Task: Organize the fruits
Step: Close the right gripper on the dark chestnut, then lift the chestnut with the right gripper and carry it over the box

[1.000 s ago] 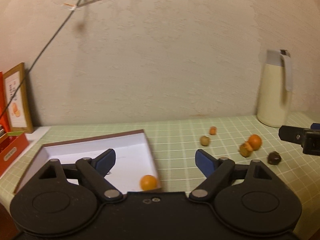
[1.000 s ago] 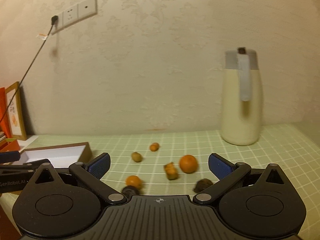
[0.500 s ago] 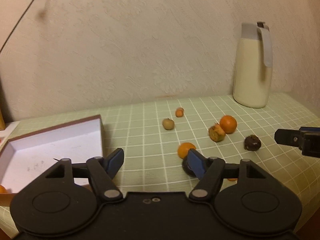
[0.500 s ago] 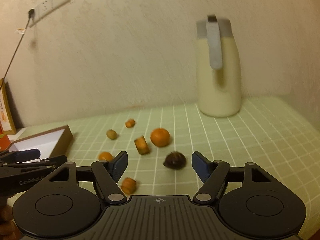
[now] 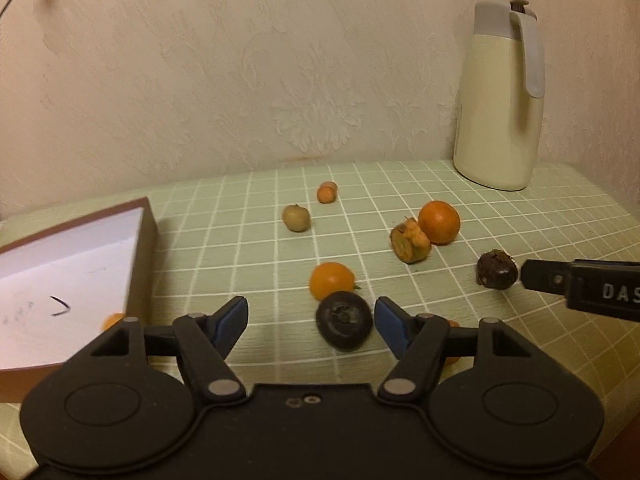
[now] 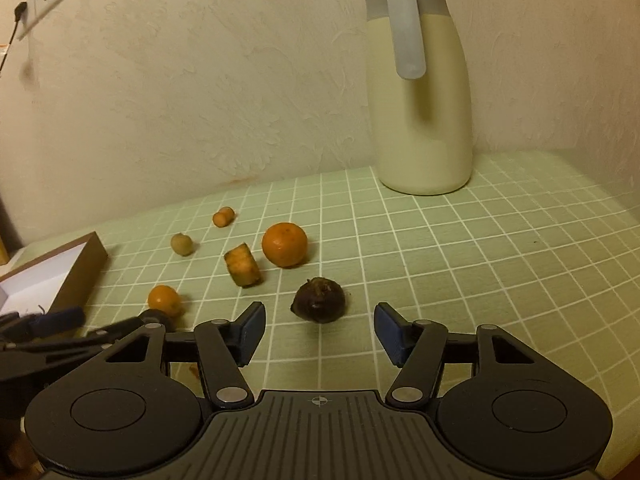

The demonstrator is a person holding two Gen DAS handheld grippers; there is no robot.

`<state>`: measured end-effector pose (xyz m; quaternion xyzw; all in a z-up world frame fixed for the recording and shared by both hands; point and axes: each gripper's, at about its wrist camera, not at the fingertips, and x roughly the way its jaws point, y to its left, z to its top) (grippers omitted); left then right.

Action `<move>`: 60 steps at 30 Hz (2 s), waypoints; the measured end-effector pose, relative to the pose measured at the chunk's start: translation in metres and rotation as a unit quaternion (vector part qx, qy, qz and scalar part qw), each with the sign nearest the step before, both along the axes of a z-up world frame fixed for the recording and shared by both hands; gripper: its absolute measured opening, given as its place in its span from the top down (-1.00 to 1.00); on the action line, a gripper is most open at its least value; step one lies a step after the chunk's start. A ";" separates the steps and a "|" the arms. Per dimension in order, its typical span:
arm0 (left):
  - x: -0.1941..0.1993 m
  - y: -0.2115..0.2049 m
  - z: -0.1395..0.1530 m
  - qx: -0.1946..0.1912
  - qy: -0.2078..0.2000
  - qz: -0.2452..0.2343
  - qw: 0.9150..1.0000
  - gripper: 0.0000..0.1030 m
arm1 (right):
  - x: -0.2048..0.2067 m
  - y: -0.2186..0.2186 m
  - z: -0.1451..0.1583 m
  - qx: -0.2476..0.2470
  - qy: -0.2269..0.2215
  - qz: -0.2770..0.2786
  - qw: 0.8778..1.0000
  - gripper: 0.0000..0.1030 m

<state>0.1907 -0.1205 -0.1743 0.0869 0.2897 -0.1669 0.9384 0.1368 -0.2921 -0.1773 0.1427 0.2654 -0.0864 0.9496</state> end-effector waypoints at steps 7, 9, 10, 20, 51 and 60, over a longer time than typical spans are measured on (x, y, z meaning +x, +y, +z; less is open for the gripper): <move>0.013 -0.015 -0.013 -0.006 0.022 0.002 1.000 -0.20 | 0.016 -0.004 -0.003 -0.001 0.008 -0.004 1.000 -0.19; 0.016 -0.017 -0.017 -0.009 0.028 0.004 1.000 -0.20 | 0.019 -0.003 -0.004 -0.003 0.010 -0.003 1.000 -0.19; 0.017 -0.018 -0.019 -0.008 0.030 0.006 0.999 -0.20 | 0.019 -0.003 -0.004 -0.005 0.010 -0.003 1.000 -0.19; 0.017 -0.017 -0.025 -0.013 0.035 0.006 0.999 0.48 | 0.023 -0.005 -0.006 0.003 0.011 -0.008 1.000 -0.19; 0.010 -0.006 -0.024 0.001 0.031 0.014 0.999 0.48 | 0.061 0.007 -0.025 -0.041 0.051 -0.001 0.998 0.25; 0.010 0.000 -0.018 -0.008 0.027 0.024 0.999 0.49 | 0.048 0.012 -0.013 -0.034 0.027 0.011 0.999 0.26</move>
